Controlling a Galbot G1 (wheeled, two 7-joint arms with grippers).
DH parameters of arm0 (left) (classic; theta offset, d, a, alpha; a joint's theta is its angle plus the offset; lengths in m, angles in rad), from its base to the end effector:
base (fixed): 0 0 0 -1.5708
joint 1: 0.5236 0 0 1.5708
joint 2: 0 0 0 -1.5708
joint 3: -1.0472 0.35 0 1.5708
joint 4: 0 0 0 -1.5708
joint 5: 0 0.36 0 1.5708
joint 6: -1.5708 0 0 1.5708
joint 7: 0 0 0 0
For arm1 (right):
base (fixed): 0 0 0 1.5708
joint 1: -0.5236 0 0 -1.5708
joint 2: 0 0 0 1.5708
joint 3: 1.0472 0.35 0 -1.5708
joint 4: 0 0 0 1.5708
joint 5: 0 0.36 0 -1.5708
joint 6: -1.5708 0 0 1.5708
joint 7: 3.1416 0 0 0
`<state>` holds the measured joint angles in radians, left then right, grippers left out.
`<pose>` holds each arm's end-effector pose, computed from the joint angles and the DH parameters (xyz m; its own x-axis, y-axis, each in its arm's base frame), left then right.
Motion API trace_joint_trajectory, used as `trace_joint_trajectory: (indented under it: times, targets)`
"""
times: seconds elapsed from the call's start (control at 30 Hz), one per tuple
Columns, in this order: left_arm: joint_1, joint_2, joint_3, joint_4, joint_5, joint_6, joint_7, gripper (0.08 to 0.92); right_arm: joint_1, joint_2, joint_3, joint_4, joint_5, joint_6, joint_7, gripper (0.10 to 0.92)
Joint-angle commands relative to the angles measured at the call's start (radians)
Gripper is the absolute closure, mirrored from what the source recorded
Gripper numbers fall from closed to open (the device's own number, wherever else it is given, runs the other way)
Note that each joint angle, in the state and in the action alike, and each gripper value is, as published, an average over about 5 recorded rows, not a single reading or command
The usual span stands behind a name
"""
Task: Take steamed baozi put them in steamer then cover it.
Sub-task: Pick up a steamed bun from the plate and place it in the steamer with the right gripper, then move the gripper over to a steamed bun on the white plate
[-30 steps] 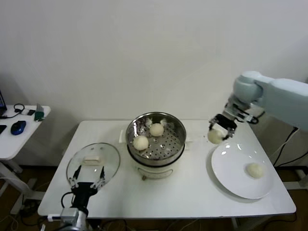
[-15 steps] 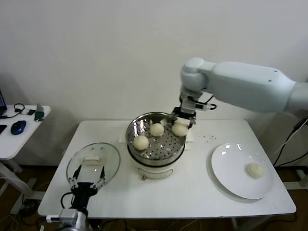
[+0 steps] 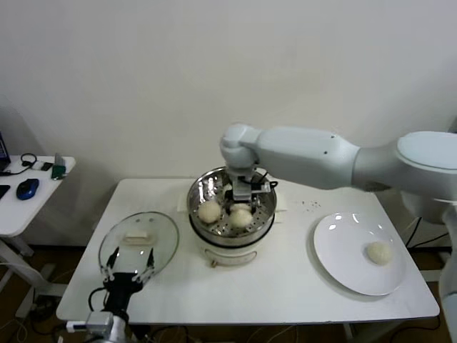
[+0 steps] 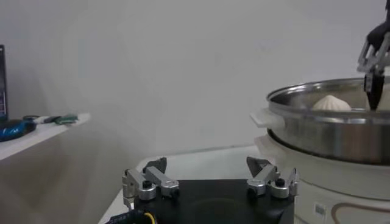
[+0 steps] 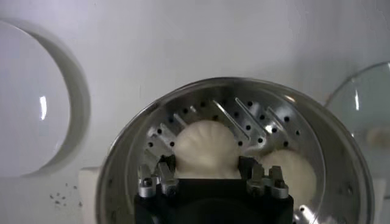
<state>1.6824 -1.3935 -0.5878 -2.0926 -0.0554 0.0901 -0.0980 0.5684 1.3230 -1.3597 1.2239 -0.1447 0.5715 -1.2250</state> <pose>0.1532 0.0498 -0.3171 -0.9797 -0.0757 0.1855 -0.0491 0.9883 0.1442 0.5411 0.1965 -0.0799 -0.0909 0.0369 0.9952 0.0039 -0.9993 0.0374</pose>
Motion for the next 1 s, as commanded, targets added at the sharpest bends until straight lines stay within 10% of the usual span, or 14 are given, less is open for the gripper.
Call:
trace_joint_trajectory:
  times: [0.03, 1.0]
  targets:
    - [0.001, 0.002, -0.003, 0.005, -0.008, -0.001, 0.001, 0.177, -0.08, 0.062, 0.004, -0.032, -0.059, 0.033, 0.0, 0.352]
    - [-0.008, 0.008, -0.008, 0.016, -0.007, -0.011, 0.001, 0.177, 0.169, -0.197, -0.009, -0.006, 0.186, -0.112, -0.001, 0.203]
